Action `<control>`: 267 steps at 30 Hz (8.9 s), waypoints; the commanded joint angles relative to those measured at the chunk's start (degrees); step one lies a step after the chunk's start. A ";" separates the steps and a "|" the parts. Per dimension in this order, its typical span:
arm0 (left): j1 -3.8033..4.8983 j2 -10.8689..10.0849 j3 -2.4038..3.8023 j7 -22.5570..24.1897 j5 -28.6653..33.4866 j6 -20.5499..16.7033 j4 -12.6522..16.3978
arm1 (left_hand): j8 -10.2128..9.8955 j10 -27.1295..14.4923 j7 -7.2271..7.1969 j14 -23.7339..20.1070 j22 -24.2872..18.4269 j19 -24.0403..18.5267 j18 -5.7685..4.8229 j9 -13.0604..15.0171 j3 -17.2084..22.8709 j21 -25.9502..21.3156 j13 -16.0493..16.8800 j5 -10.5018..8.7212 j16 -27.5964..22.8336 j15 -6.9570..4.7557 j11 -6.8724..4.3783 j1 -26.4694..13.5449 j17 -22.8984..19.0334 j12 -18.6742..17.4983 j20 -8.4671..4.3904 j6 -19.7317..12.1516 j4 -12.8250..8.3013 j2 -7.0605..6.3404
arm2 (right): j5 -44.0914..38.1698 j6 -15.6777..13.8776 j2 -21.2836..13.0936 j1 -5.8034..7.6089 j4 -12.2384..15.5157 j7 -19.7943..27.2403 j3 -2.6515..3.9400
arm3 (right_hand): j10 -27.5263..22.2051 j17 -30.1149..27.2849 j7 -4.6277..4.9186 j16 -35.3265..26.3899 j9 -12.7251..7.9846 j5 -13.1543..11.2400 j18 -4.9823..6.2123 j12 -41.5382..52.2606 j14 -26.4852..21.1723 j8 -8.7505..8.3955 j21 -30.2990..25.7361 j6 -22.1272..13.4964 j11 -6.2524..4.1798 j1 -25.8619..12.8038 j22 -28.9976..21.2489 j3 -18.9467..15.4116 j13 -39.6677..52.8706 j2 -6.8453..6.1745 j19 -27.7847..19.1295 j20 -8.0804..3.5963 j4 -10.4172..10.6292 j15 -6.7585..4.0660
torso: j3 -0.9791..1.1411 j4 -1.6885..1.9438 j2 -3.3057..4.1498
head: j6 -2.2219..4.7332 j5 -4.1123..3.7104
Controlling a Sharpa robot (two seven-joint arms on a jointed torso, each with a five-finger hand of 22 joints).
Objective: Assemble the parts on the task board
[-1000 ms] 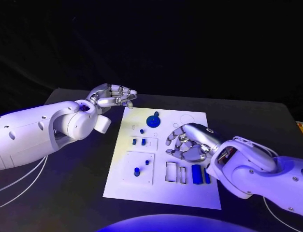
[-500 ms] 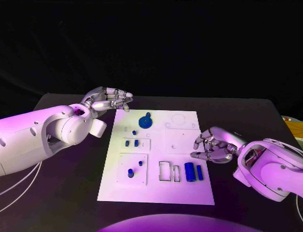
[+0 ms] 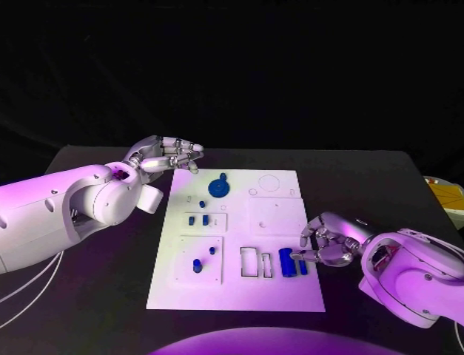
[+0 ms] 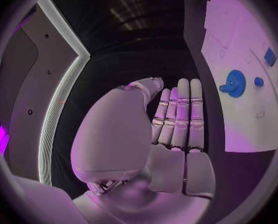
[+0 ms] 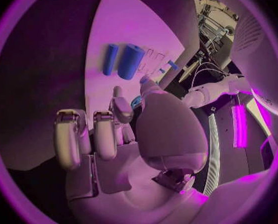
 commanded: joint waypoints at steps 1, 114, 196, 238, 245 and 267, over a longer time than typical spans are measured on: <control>-0.08 0.13 0.02 0.76 0.49 0.64 0.02 | 0.24 -0.40 0.13 0.03 0.08 -0.48 0.04 0.07 0.04 0.38 -0.06 0.34 -0.37 0.05 -0.08 -0.10 -0.06 0.19 0.11 -0.25 -0.32 0.32 | -3.03 0.89 0.64 -0.51 0.03 -2.60 -0.08 | 0.00 0.69 0.05 0.30 0.27 -0.16 -1.05 0.32 3.45 0.30 -0.12 -0.48 -0.14 -0.02 13.78 -0.89 0.19 0.92 4.39 -0.39 0.04 0.04 | 0.00 0.14 -0.10 | 0.05 0.10; -0.21 -0.95 0.00 -0.27 0.52 1.56 0.61 | 0.33 -0.55 0.17 0.04 0.32 -0.70 0.06 0.05 0.24 0.51 -0.17 0.37 -0.53 0.07 -0.05 -0.42 -0.03 0.31 0.16 -0.40 -0.52 0.45 | -1.96 -0.26 15.13 -4.41 -5.23 -2.25 0.11 | 6.80 5.72 -3.05 2.12 1.59 6.09 -1.67 13.22 4.32 4.52 2.95 6.49 -2.81 -4.46 14.61 -11.49 10.67 11.54 5.40 -2.30 0.09 -2.14 | -0.07 0.00 -0.19 | -1.54 1.02; -0.20 -1.10 -0.01 -0.78 0.52 1.36 0.42 | 0.54 -0.96 0.19 0.08 0.58 -0.84 0.07 0.06 0.58 0.67 -0.32 0.40 -0.67 0.12 0.01 -0.67 0.01 0.32 0.20 -0.45 -0.70 0.79 | -1.72 -0.59 10.88 -4.42 -3.11 5.59 0.16 | 5.05 6.76 -2.71 2.17 1.61 8.01 -1.56 7.77 4.43 5.61 2.40 4.34 -2.56 3.94 14.46 -18.10 7.09 11.14 5.20 -2.13 -0.26 -1.93 | -0.05 0.12 -0.20 | -1.77 1.46; -0.20 -1.14 -0.03 -0.99 0.52 1.15 0.43 | 0.29 -1.06 0.40 0.12 0.70 -0.92 0.09 -0.08 0.71 0.73 -0.36 0.42 -0.72 0.15 0.09 -0.89 0.06 0.44 0.22 -1.12 -0.79 0.70 | -4.66 1.93 14.35 -4.36 -7.26 3.23 0.18 | 5.35 7.19 -3.03 2.26 0.58 -0.80 -1.57 8.30 4.48 5.47 2.46 5.06 -2.86 14.96 14.47 -19.83 7.63 12.32 5.20 -2.41 -1.20 -2.22 | -0.02 -0.03 -0.16 | -1.77 1.23; -0.21 -1.14 -0.04 -0.97 0.52 1.17 0.40 | 0.29 -1.06 0.40 0.12 0.70 -0.92 0.09 -0.08 0.71 0.73 -0.36 0.42 -0.72 0.15 0.09 -0.89 0.06 0.44 0.22 -1.12 -0.79 0.70 | -6.32 0.20 13.29 -4.31 -6.88 2.47 0.19 | 5.42 7.24 -3.12 2.26 0.20 -1.34 -1.59 8.41 4.48 5.29 2.53 5.26 -2.96 17.74 14.49 -19.24 7.76 13.31 5.23 -2.46 -1.09 -2.27 | 0.02 -0.08 -0.16 | -1.81 0.94; -0.22 -1.10 -0.14 -0.86 0.52 1.04 0.22 | 0.29 -1.06 0.40 0.12 0.70 -0.92 0.09 -0.08 0.71 0.73 -0.36 0.42 -0.72 0.15 0.09 -0.89 0.06 0.44 0.22 -1.12 -0.79 0.70 | -1.27 -1.95 3.02 -0.94 -2.59 4.69 0.62 | 4.44 6.57 -2.44 1.96 -0.74 1.03 -1.40 6.10 4.34 3.98 1.63 3.98 -2.44 16.25 14.24 -20.56 6.31 14.25 4.90 -2.24 -0.16 -1.90 | -0.18 0.02 -0.27 | -1.98 -0.21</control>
